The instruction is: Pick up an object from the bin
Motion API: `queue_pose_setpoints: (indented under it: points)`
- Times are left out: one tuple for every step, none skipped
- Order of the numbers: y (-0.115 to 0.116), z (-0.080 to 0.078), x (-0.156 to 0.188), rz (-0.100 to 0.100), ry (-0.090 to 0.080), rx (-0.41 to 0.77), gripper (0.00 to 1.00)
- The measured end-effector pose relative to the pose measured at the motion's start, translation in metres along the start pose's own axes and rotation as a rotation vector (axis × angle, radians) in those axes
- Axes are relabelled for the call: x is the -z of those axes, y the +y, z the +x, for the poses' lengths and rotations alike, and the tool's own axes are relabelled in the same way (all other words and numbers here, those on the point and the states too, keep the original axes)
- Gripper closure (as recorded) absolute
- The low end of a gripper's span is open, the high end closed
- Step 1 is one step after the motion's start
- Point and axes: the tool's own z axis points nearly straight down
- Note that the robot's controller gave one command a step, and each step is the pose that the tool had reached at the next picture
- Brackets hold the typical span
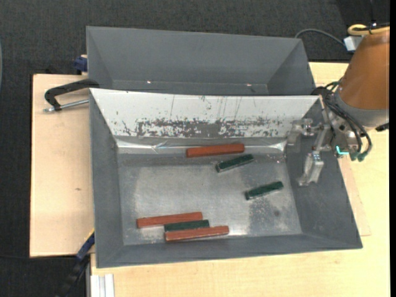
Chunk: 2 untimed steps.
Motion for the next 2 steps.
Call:
queue_pose_setpoints:
  points:
    - [0.001,-0.002,0.004,0.001,-0.008,0.002,0.0]
    - [0.018,0.008,-0.072,0.002,-0.011,0.079,0.0]
